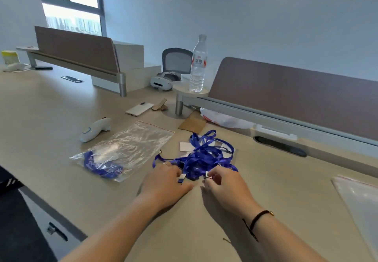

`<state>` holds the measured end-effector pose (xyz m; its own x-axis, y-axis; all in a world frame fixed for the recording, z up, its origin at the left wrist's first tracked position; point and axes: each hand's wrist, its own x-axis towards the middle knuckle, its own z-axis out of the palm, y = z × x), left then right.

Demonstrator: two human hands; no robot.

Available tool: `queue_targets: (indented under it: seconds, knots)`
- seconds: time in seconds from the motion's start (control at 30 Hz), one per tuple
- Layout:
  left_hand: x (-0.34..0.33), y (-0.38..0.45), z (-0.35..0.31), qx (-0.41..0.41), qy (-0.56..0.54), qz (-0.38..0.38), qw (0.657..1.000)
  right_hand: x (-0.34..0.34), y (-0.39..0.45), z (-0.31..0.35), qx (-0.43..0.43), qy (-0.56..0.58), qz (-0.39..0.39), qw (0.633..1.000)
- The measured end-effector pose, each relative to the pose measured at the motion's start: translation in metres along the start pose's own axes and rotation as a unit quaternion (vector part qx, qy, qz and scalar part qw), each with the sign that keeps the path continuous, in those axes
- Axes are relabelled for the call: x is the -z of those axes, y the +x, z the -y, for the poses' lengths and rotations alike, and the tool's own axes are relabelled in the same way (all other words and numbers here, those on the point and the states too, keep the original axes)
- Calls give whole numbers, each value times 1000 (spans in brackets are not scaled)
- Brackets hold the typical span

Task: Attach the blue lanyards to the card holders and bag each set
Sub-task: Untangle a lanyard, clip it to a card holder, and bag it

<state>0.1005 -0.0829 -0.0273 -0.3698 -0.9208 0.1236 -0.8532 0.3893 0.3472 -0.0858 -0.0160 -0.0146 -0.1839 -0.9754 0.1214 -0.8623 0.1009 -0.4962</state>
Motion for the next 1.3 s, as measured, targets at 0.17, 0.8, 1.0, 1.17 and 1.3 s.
queue_targets:
  seconds: [0.17,0.8,1.0,1.17,1.3]
  knots:
    - [-2,-2,-18,34,-19,-3,999,-6,-27,-6,14,15,27,999]
    - [135,-48,-108,-94,-540,12,836,128,-13,33,42,219,28,974]
    - [133,-60,-108,-102,-569,38,815,127,-18,38,26,247,101,963]
    - [132,-66,-102,-104,-602,58,789,131,-26,41,21,240,163,957]
    - [138,-72,-99,-125,-642,72,753,125,-36,52,36,200,156,967]
